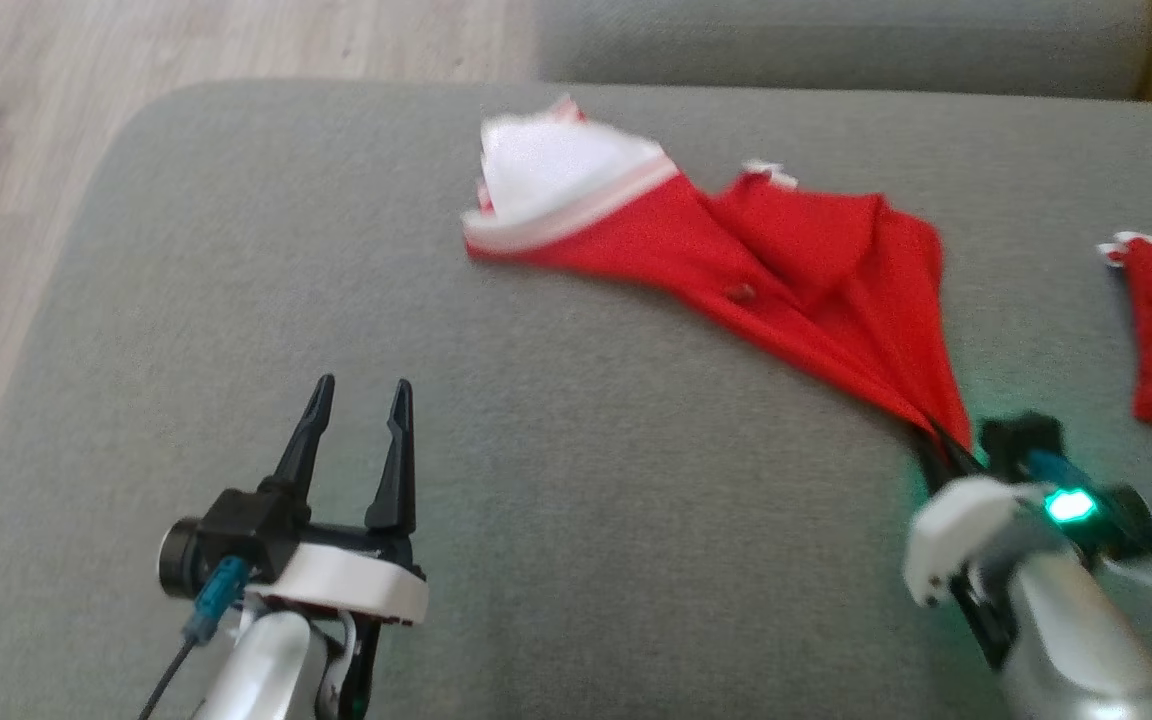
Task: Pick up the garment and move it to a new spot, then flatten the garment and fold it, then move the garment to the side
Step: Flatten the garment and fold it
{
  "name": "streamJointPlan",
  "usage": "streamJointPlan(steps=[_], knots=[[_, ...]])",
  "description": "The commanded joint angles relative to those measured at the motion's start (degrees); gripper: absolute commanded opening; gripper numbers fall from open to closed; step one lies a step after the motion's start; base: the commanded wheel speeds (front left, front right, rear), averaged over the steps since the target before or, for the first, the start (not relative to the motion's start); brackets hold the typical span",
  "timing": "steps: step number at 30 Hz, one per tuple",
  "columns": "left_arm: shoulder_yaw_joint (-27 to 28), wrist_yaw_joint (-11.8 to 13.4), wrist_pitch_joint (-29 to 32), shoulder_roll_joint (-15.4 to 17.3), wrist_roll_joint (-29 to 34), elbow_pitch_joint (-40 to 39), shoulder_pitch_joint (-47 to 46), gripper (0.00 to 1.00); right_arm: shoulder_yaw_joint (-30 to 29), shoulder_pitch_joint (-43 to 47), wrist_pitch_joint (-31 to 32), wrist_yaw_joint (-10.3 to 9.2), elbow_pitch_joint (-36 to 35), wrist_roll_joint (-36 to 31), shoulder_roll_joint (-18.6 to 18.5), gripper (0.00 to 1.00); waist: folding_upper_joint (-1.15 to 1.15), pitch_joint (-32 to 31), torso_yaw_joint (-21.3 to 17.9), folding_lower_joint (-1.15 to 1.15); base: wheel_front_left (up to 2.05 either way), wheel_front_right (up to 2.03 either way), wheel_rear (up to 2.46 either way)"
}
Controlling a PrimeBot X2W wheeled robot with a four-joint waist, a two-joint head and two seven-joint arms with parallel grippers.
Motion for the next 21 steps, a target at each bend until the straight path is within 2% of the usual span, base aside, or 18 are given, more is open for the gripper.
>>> streamJointPlan(steps=[1, 8, 9, 10, 13, 21], knots=[[2.4, -0.1, -0.5, 0.4, 0.5, -1.8, -1.4, 1.00, 0.3, 0.8, -0.2, -0.05, -2.0, 0.2, -0.4, 0.00, 0.00, -1.6, -1.8, 0.00, 0.00, 0.00, 0.00], [2.4, -0.2, -0.5, 0.6, 0.6, -2.1, -0.8, 1.00, -6.8, 9.6, 3.4, -0.05, -12.2, -2.7, -0.3, 0.00, 0.00, -1.7, -3.2, 0.00, 0.00, 0.00, 0.00], [2.3, -0.2, -0.5, 0.7, 0.6, -2.1, -0.9, 1.00, -6.7, 10.2, 3.3, -0.05, -13.7, -3.2, 0.0, 0.71, 0.00, -1.6, -3.1, 0.00, 0.00, 0.00, 0.00], [2.2, -0.3, -0.5, 0.7, 0.6, -2.1, -0.9, 1.00, -6.3, 10.7, 3.1, -0.05, -15.2, -3.1, 0.5, 1.00, 0.00, -1.5, -3.0, 0.00, 0.00, 0.00, 0.00], [2.0, -0.5, -0.5, 0.7, 0.6, -2.0, -1.1, 1.00, -4.3, 11.1, 1.9, -0.05, -19.5, -1.7, 1.8, 1.00, 0.00, -1.3, -2.6, 0.00, 0.00, 0.00, 0.00], [0.6, -0.9, -0.5, 0.1, 0.5, -1.3, -1.9, 1.00, 8.1, 11.9, -6.0, -0.05, -29.4, 6.1, 3.0, 1.00, 0.00, -0.9, 0.2, 0.00, 0.00, 0.00, 0.00]])
